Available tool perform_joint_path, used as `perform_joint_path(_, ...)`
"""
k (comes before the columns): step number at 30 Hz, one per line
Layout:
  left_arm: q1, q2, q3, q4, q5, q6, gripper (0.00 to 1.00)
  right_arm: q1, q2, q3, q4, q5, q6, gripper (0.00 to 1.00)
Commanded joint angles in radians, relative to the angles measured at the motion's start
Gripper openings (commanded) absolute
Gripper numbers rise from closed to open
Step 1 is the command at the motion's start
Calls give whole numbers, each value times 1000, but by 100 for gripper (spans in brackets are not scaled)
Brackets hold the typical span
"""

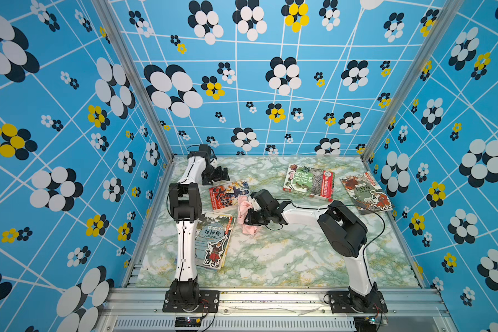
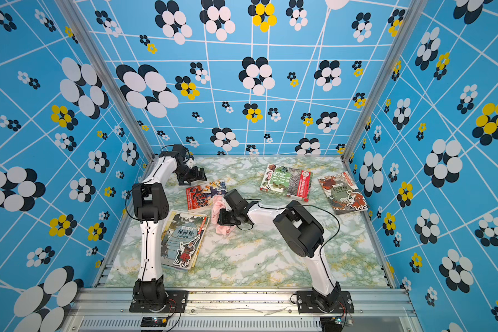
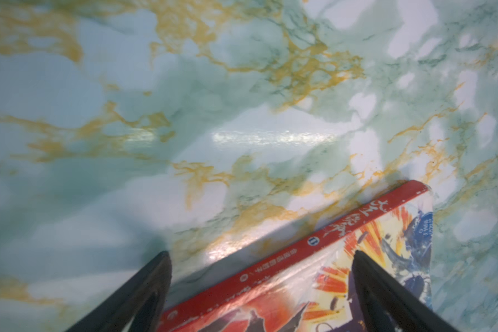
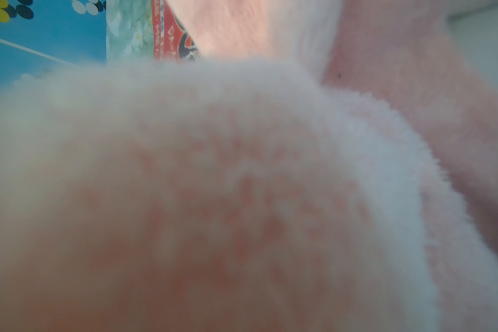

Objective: Wipe the cover of the book
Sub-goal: Move the book to the center of the board.

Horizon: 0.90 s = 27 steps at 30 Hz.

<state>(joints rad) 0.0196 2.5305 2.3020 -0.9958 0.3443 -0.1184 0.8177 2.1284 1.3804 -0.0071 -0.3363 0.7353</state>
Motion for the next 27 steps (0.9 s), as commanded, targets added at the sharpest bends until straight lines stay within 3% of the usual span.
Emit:
perform_joint_path(1, -18, 51, 20, -48, 34, 5, 99, -14, 82, 89, 7, 96, 42, 0)
perform_joint_path(8, -72, 65, 15, -91, 77, -12, 99, -85, 204, 278, -9, 154, 70, 0)
perform_joint_path(15, -118, 6, -105, -31, 164, -89, 99, -178, 183, 279, -27, 149, 32, 0)
perform_joint_path(19, -169, -84, -267, 67, 200, -147, 99, -207, 140, 228, -33, 107, -6, 0)
perform_joint_path(27, -248, -325, -687, 353, 276, -240, 99, -212, -39, -61, -8, 44, -69, 0)
